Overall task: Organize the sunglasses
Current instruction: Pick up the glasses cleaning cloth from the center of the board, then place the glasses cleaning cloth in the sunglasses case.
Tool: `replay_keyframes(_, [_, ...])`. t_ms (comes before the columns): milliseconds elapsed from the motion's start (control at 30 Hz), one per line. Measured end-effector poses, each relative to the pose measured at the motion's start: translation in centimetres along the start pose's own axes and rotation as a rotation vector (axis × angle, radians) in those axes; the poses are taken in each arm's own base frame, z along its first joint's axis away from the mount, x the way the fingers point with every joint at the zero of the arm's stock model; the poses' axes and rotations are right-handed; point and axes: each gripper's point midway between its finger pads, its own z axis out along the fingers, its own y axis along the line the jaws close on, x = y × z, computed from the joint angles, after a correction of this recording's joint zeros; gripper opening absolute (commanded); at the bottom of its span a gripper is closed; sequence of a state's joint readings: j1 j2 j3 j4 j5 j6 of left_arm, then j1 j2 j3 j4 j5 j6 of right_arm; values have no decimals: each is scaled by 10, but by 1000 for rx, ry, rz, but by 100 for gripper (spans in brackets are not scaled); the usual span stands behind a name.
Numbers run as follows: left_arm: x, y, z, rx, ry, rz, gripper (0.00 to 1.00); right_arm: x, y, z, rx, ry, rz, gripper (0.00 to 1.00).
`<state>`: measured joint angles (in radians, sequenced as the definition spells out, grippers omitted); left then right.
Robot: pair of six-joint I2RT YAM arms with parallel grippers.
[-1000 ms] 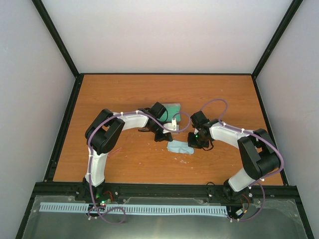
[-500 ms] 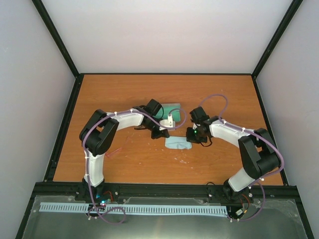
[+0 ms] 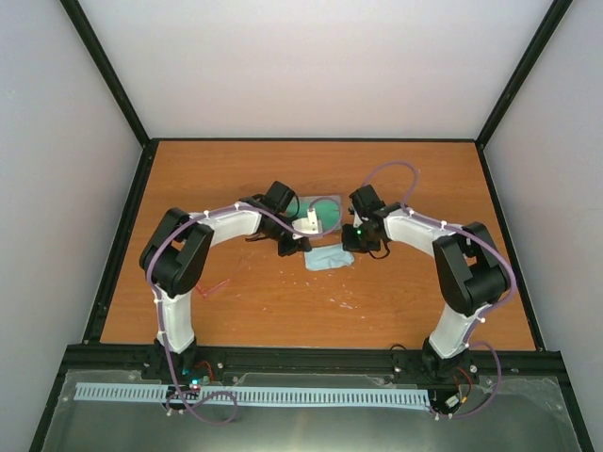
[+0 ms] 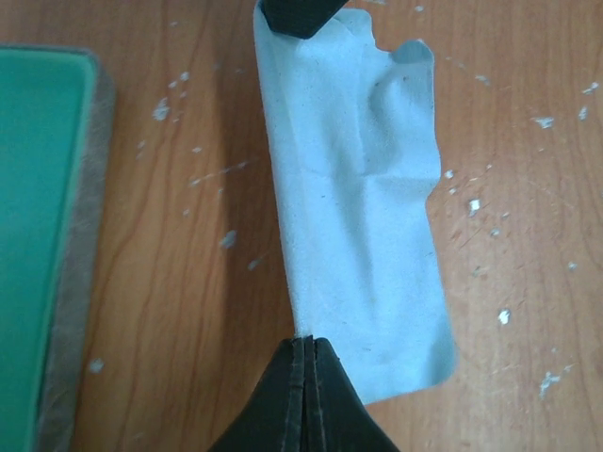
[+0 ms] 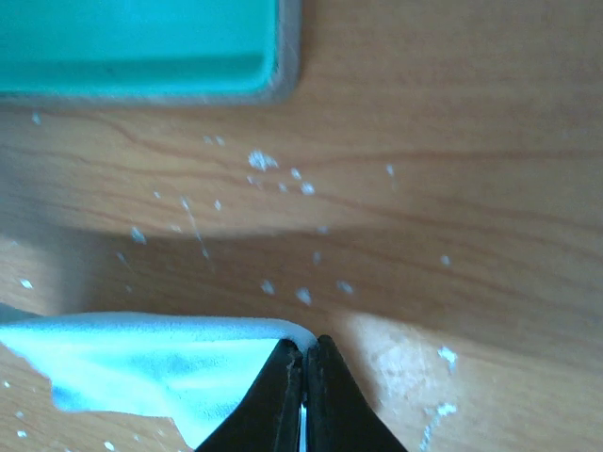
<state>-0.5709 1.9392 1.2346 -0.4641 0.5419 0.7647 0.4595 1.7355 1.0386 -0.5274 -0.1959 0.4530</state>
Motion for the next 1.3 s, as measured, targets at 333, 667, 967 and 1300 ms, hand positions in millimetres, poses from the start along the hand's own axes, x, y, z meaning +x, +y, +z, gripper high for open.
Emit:
replay_keyframes(333, [2, 30, -27, -116, -17, -9, 1, -38, 20, 3, -33, -40, -49, 3])
replay_keyframes(667, [5, 40, -30, -157, -10, -9, 1, -54, 28, 12, -38, -34, -71, 3])
replay_keyframes(967, [14, 62, -42, -224, -12, -33, 1, -66, 33, 13, -43, -50, -83, 3])
replay_keyframes(1300, [11, 71, -47, -254, -22, -28, 1, -82, 39, 13, -45, -74, -90, 3])
